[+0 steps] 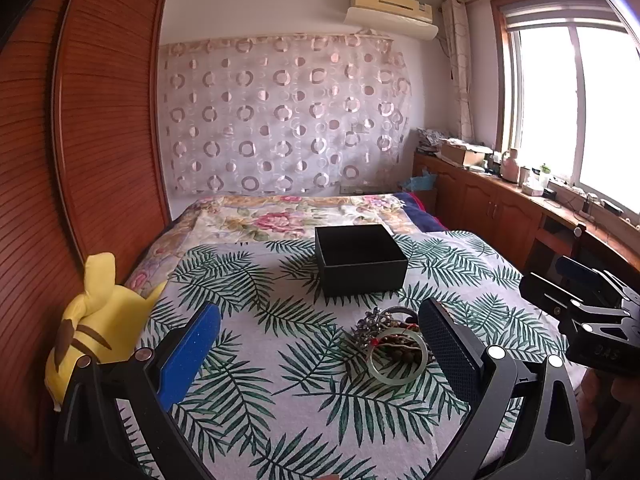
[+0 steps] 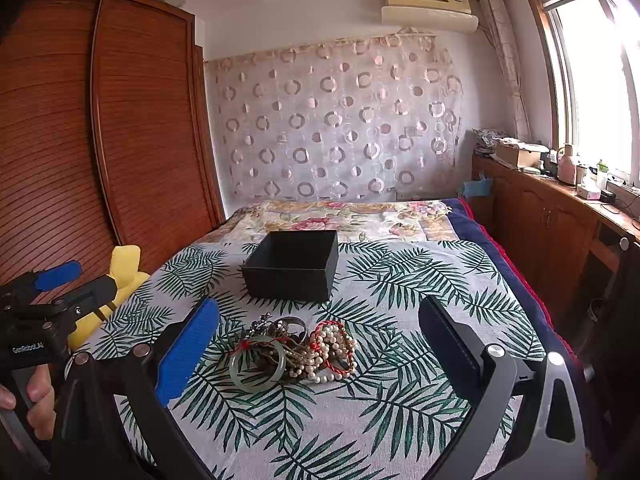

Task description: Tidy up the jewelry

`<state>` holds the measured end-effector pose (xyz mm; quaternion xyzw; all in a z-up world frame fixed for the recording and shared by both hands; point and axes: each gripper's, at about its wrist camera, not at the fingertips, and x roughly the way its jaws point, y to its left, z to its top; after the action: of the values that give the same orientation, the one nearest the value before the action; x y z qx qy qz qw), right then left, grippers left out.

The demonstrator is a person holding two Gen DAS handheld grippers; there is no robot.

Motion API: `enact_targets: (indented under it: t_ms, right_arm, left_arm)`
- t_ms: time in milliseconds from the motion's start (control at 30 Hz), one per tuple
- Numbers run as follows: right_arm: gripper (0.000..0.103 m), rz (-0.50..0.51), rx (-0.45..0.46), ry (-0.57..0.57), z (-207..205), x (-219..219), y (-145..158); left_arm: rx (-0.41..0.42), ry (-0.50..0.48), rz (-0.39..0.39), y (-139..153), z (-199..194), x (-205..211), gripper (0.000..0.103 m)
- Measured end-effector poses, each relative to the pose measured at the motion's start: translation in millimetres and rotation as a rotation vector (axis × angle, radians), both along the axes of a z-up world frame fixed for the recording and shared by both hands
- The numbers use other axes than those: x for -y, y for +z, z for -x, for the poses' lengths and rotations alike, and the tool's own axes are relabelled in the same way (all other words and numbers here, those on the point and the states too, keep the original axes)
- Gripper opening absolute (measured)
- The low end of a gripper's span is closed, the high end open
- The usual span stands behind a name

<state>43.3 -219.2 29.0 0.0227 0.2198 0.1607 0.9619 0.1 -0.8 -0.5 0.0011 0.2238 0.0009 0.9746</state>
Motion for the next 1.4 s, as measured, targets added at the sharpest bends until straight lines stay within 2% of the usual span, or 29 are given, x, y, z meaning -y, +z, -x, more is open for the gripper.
enact_targets:
  t_ms: [1400]
  right_arm:
    - [0.101,0.000,0.001,0.001,0.0,-1.8,0.6]
  left_arm:
    - [0.008,-0.002,0.008,6.9,4.2,-3.1,0.096]
